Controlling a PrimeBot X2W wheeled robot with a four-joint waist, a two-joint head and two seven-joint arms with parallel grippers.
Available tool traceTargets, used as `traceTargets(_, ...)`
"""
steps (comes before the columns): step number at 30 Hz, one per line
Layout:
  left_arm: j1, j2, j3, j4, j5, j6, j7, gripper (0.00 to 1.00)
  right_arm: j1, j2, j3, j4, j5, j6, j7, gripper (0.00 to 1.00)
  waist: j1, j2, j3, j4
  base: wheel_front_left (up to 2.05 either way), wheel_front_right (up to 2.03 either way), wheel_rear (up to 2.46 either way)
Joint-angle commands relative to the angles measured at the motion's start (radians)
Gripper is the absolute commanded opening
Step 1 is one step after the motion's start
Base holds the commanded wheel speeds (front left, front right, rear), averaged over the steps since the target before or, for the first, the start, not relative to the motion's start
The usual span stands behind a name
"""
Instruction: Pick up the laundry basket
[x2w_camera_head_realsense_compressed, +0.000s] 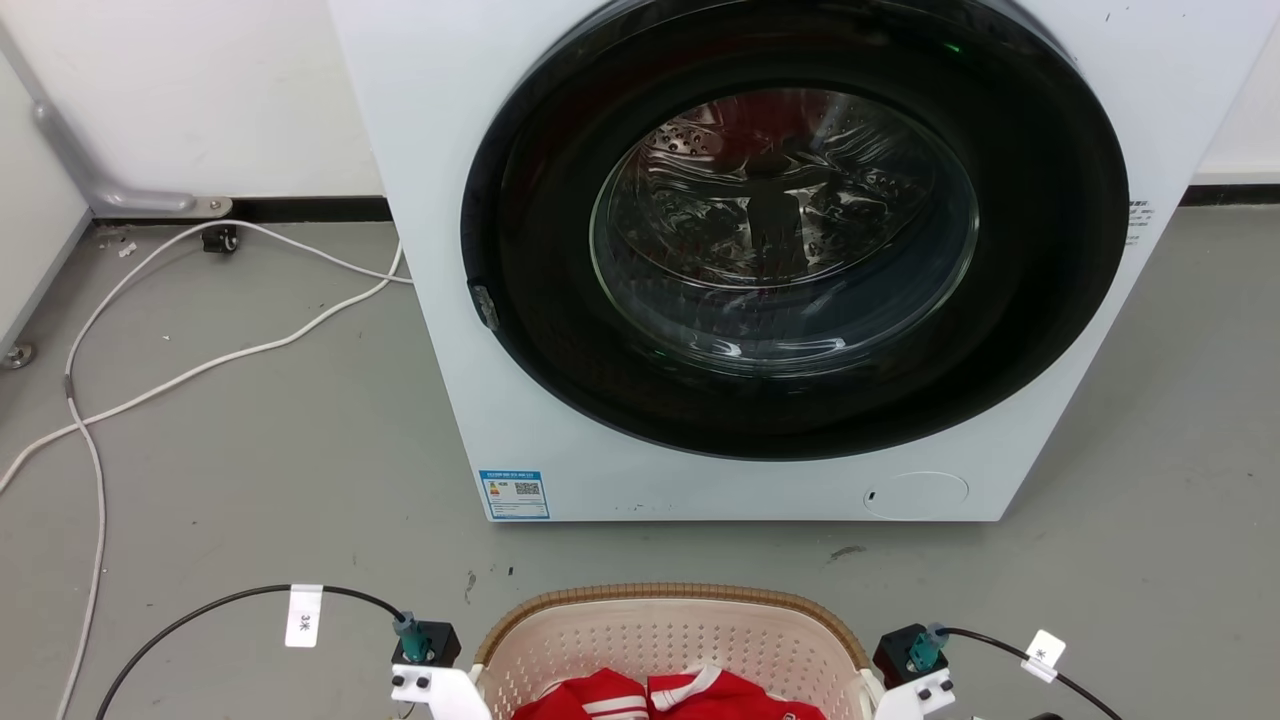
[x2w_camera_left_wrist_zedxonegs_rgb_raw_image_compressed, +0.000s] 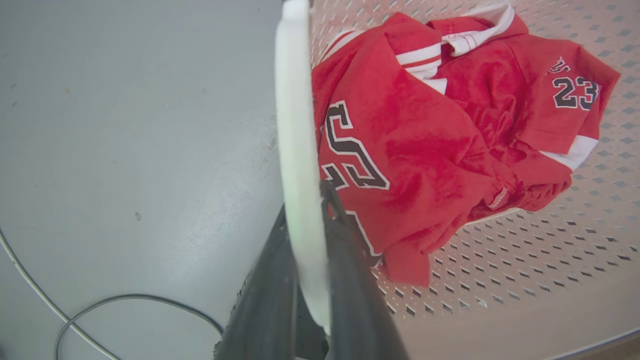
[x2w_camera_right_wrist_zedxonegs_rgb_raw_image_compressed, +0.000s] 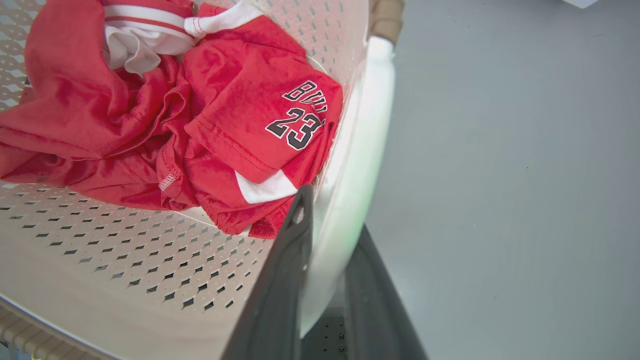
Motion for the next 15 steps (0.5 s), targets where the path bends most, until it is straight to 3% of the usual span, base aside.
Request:
traceTargets(1, -0.016, 0.008, -0.006, 0.003, -0.002, -0.002, -0.008, 0.0, -0.017, -0.005, 0.009, 0.004, 0.003, 0.003, -0.006, 0.0, 0.0, -0.0001, 0.0, 0.001, 0.0, 0.0, 0.0)
traceTargets(15, -0.022, 0.014, -0.046, 0.011, -0.041, -0.002, -0.019, 0.0, -0.025, 0.002, 0.046, 0.015, 0.036, 0.003, -0.019, 0.0, 0.0, -0.0001, 0.004, -0.003, 0.0, 0.0, 0.0)
